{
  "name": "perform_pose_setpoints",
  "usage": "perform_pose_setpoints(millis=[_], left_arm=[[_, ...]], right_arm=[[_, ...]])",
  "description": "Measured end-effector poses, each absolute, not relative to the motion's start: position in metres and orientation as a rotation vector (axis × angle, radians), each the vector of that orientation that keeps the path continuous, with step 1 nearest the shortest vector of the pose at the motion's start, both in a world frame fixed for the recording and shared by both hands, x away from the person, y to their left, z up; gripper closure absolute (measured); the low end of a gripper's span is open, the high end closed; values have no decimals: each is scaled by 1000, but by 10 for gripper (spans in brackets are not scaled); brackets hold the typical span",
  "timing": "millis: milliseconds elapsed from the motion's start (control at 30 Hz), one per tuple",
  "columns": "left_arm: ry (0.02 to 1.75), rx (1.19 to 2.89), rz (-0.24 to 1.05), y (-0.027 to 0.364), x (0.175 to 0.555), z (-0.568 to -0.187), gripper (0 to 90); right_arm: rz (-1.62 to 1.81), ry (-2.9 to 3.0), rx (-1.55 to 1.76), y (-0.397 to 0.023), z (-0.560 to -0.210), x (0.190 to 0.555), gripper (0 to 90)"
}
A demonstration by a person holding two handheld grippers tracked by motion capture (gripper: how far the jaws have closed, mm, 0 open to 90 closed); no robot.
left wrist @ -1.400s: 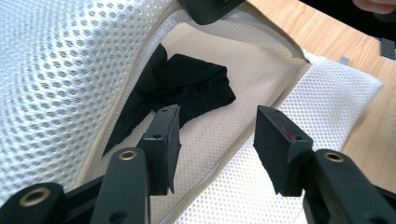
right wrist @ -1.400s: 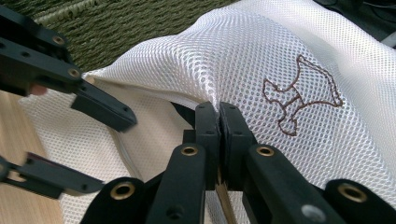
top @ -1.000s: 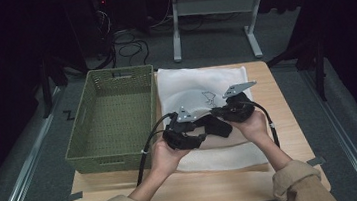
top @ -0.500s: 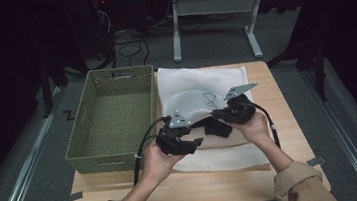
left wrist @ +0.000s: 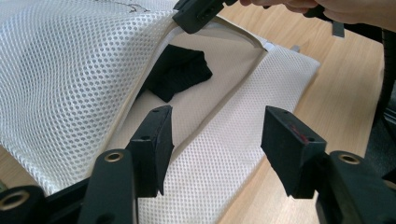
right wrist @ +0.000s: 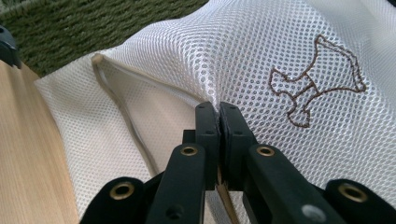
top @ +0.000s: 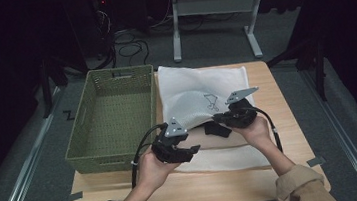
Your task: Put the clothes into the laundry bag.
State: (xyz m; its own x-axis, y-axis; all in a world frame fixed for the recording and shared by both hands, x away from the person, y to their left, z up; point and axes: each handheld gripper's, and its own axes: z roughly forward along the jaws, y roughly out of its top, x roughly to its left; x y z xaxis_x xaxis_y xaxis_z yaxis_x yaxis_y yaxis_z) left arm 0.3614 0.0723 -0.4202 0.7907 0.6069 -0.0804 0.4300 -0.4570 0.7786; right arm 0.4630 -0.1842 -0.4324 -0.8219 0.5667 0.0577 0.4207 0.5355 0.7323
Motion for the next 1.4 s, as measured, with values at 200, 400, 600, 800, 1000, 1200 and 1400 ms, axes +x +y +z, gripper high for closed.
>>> perform_pose_setpoints(millis=[200,400,600,800,1000,1200,1400], left_arm=[[745,2124,265,75,350,-423,430],[735,2138,266,81,341,-429,423],[759,2126,252,90,338,-439,419],[774,2112,241,93,337,-448,418],[760,2118,237,94,334,-454,424],[768,2097,218,97,335,-462,421],[780,2093,211,98,336,-466,430]], right_arm=[[1164,2587,841,-185,-436,461,883],[1172,2589,851,-185,-439,458,882],[1170,2605,855,-185,-448,456,881],[1180,2601,846,-187,-450,454,880],[1180,2605,854,-189,-453,451,880],[1180,2608,861,-191,-456,448,879],[1179,2606,855,-191,-458,444,877]])
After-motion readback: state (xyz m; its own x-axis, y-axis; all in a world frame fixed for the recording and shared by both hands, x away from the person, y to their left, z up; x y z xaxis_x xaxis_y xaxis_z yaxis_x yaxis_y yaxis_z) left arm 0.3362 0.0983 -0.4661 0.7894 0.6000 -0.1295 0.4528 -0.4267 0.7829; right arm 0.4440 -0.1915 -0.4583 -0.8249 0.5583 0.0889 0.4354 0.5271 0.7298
